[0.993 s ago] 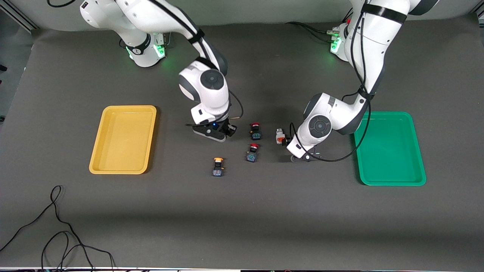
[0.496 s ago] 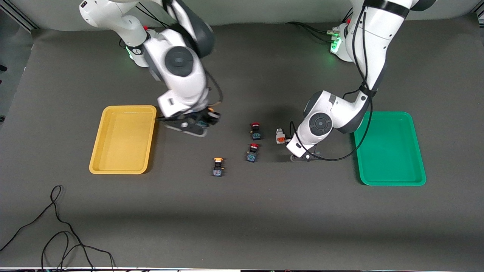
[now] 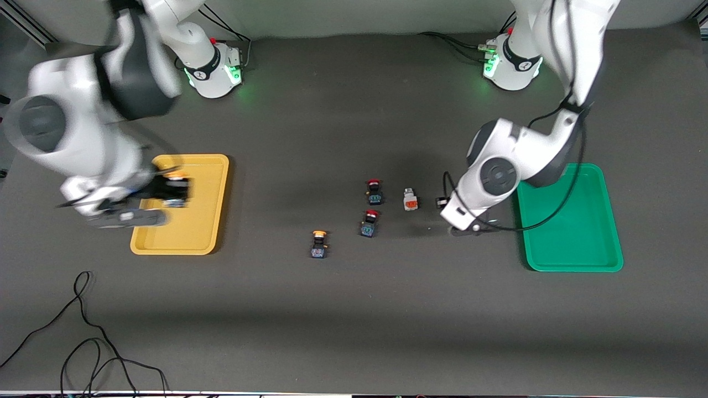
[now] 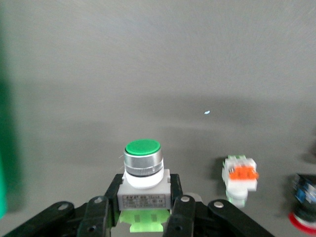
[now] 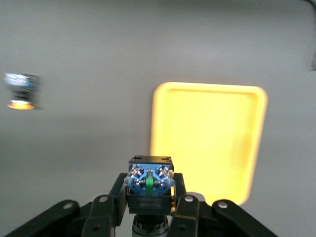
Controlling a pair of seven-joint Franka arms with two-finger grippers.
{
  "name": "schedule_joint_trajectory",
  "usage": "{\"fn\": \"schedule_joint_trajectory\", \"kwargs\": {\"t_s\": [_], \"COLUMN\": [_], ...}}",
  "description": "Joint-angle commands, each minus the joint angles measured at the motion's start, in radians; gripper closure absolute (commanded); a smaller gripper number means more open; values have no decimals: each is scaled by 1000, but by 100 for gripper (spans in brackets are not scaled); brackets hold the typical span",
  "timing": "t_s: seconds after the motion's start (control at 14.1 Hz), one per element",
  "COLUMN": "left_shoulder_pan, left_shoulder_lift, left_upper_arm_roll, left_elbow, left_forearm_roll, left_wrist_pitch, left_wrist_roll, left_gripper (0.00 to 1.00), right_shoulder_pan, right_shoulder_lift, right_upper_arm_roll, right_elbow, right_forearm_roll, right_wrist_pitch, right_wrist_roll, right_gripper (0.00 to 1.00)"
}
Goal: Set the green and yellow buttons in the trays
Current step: 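Release the blue button in the yellow tray while the left gripper carries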
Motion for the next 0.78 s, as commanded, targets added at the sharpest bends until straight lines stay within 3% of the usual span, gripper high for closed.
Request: {"fn": "schedule_joint_trajectory", "kwargs": {"t_s": [0.0, 0.14, 0.28, 0.43, 0.64, 0.71], "left_shoulder_pan": [19, 83, 181, 273, 358, 387], "left_shoulder_lift": [-101, -117, -117, -121, -115, -118], "left_upper_arm_roll": [2, 10, 11, 11, 11, 13], "left_elbow": [57, 135, 184, 177, 117, 76], "left_forearm_roll": [49, 86, 87, 103, 188, 189], "left_wrist_pitch": [-171, -286, -328, -317, -218, -163], "left_wrist_roll": [41, 168, 354, 490, 622, 672], "left_gripper": [100, 100, 100, 100, 100, 100], "right_shoulder_pan": [20, 19, 14, -21, -12, -10], "right_shoulder_lift": [-67, -114, -79, 62, 246, 268], "right_upper_arm_roll": [-114, -187, -237, -237, -228, -225], "right_elbow": [-176, -383, -578, -649, -642, -633], "right_forearm_roll": [17, 18, 94, 296, 672, 731], "right_wrist_pitch": [135, 363, 642, 793, 812, 810], "right_wrist_roll": [-175, -287, -409, -596, -897, -936], "right_gripper": [74, 74, 74, 74, 74, 74]}}
